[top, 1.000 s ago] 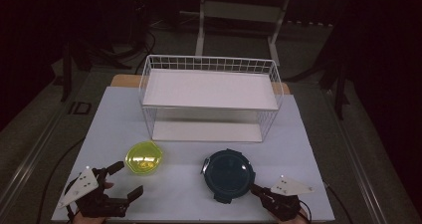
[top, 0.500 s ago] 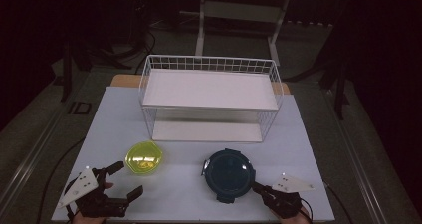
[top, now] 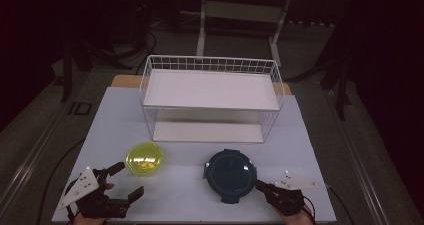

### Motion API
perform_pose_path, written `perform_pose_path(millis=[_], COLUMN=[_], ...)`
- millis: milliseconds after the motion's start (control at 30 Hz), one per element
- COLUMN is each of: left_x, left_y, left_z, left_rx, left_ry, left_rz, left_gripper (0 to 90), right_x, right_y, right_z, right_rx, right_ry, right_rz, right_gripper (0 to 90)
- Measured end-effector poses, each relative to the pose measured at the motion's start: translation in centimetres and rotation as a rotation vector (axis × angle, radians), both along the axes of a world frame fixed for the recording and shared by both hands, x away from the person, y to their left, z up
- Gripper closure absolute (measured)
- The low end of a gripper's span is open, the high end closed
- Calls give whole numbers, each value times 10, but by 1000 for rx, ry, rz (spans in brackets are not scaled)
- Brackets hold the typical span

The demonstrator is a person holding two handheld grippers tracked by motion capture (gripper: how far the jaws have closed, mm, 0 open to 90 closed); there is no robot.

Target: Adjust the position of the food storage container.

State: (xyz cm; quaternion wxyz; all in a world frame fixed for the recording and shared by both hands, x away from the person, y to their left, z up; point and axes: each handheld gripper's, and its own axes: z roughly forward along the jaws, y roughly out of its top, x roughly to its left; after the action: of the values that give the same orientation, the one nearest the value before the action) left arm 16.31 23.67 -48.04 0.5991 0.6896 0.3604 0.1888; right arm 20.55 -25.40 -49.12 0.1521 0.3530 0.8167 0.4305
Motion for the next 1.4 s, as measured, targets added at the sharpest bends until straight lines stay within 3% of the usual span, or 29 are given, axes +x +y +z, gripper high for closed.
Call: perform_pose_path(millis=[200,967,1033,1267,1400], left_x=[0,0,0,-1,-1], left_y=[0,-1,-1,-3,-4], left_z=[0,0,0,1,2], left_rx=[-1,4,0,-1,-9], left_ry=[2,1,-2,-6,-9], left_rz=[-3,-9,-9,-11,-14], left_gripper=[0,0,0,0,0], right_x=[4,16,15,9,5], right_y=[-3,-3,-3,-7,-6], right_z=[-1,0,1,11,16], right_rx=[18,1,-8,33,34], right_ry=[12,-2,-13,-47,-70], right_rz=[-9,-29,-33,-45,-38], right_gripper=[900,900,900,897,837])
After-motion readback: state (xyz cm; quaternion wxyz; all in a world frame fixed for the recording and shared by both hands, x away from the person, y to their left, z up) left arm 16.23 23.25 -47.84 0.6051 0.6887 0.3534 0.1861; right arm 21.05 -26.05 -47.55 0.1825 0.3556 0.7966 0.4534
